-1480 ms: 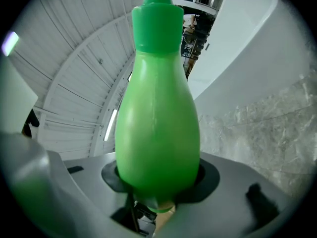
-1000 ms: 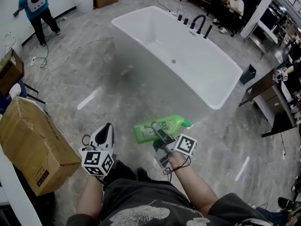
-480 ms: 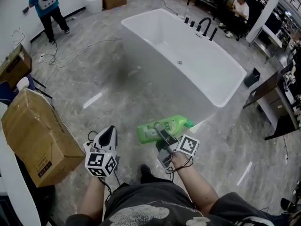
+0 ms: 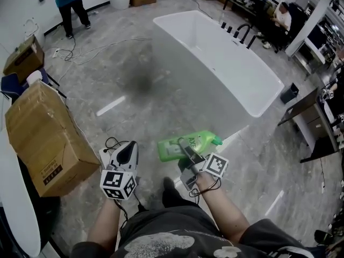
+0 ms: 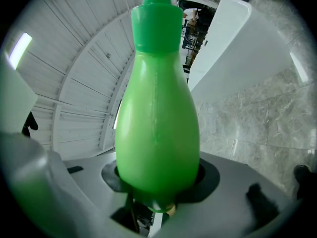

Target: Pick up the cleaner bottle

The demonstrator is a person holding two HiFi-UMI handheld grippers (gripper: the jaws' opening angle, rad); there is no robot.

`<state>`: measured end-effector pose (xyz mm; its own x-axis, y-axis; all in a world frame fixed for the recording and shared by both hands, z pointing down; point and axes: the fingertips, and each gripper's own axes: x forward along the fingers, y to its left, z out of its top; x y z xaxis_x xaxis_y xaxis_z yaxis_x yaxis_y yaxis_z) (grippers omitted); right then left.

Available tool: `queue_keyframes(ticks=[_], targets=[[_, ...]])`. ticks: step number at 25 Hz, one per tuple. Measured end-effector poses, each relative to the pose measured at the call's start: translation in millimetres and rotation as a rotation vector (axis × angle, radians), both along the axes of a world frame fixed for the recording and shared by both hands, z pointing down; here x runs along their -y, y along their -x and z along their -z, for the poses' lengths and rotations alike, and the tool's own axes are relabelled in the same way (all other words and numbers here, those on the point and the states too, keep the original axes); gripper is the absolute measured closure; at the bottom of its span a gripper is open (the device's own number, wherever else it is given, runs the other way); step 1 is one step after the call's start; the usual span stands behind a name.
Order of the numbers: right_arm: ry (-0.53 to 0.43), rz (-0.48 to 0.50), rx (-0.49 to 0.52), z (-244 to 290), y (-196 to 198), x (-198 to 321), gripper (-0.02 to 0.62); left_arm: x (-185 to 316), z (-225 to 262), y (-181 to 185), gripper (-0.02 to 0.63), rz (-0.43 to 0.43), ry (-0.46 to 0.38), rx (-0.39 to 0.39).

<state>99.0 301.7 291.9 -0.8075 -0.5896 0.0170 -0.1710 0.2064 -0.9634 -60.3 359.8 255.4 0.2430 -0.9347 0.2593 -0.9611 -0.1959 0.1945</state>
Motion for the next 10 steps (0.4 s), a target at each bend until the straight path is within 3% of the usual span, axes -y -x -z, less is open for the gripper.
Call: queue_keyframes(ticks=[10], targets=[[0.004, -0.012, 0.003, -9, 14, -105, 0.396, -105, -9, 17, 0.588, -0.001, -0.022, -0.009]])
